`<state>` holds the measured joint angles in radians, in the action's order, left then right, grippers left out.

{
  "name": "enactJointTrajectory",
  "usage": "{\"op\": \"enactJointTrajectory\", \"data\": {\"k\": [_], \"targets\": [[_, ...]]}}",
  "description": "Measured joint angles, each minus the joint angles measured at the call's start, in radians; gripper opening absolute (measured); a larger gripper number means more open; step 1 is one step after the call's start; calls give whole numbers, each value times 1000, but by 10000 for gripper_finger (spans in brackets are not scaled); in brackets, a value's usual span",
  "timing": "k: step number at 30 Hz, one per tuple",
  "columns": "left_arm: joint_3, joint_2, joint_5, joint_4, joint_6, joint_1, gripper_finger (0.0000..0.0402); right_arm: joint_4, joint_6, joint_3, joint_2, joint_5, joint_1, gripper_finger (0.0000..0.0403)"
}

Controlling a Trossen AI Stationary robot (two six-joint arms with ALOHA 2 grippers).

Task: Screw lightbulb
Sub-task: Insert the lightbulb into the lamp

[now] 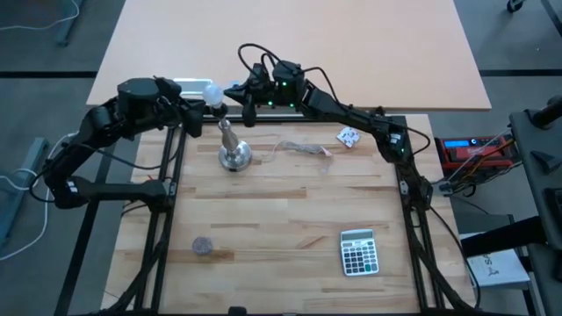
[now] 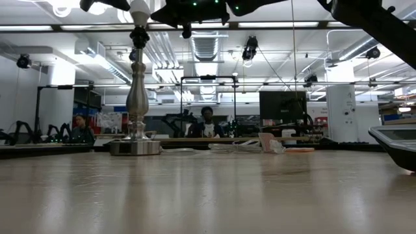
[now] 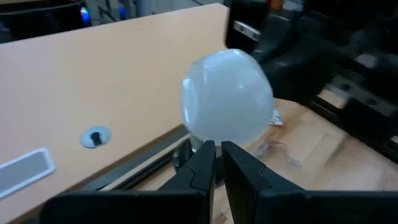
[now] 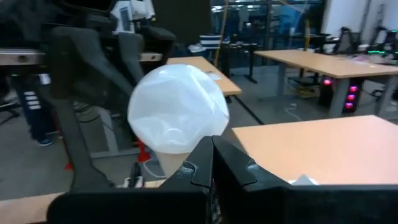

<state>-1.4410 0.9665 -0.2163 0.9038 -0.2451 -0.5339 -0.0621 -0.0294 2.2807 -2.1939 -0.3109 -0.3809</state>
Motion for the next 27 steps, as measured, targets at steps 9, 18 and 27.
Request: {"op": "enactJointTrajectory", "data": {"k": [9,18,27], "targets": [[0,5,-107,-3,28,-1,20,-40,-14,0,0,-44,15,0],[0,-9,-103,-2,41,0,20,-150,11,0,28,79,23,0],[0,-29,71,5,47,1,20,-66,15,0,34,98,13,0]]}}
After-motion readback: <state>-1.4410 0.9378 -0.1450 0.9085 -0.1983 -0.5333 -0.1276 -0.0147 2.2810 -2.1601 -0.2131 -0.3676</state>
